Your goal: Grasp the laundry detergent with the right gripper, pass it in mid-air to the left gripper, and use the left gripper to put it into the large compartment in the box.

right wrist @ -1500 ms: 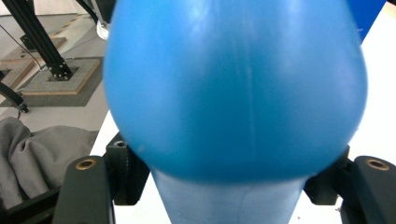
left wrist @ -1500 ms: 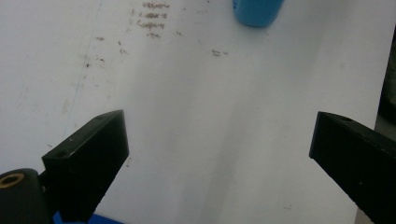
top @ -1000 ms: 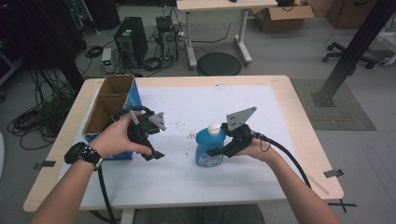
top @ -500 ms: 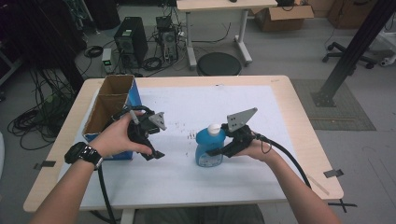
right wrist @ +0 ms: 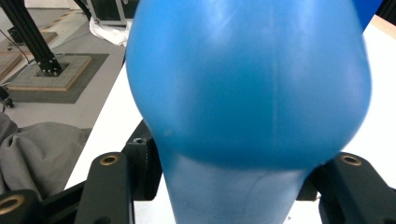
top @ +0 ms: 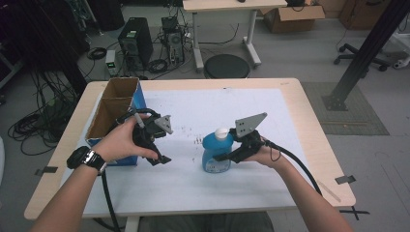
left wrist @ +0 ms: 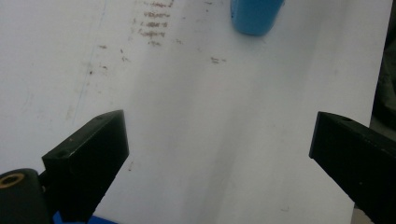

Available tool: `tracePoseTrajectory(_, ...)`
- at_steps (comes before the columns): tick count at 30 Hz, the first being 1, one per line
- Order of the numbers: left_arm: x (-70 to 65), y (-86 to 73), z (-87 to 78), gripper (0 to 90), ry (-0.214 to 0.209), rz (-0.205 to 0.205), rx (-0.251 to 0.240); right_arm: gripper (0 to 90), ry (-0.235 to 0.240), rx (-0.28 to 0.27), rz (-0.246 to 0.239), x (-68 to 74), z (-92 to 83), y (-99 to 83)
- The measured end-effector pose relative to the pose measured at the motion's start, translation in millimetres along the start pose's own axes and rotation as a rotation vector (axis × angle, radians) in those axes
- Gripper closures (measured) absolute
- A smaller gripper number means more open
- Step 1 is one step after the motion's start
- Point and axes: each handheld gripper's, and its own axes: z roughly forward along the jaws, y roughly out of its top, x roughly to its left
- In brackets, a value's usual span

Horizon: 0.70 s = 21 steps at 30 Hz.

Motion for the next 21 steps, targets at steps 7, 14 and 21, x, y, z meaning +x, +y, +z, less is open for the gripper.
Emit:
tracePoseTrajectory(7, 1.1, 4.0, -4.5, 5.3, -0.011, -0.011, -0.014, 42.1, 0.005, 0.004, 0.013, 0.0, -4.2, 7.7)
tracePoseTrajectory(14, 0.6, 12.4, -16.6, 5.3, -0.004, 0.007, -0.032, 42.2, 0.002, 0.020, 0.018, -3.4, -13.4, 24.3)
tracePoseTrajectory(21, 2.8, 24.5, -41.1, 4.5, 0.003, -0.002, -0.070, 42.2, 0.019, 0.052, 0.009, -6.4, -13.2, 43.1)
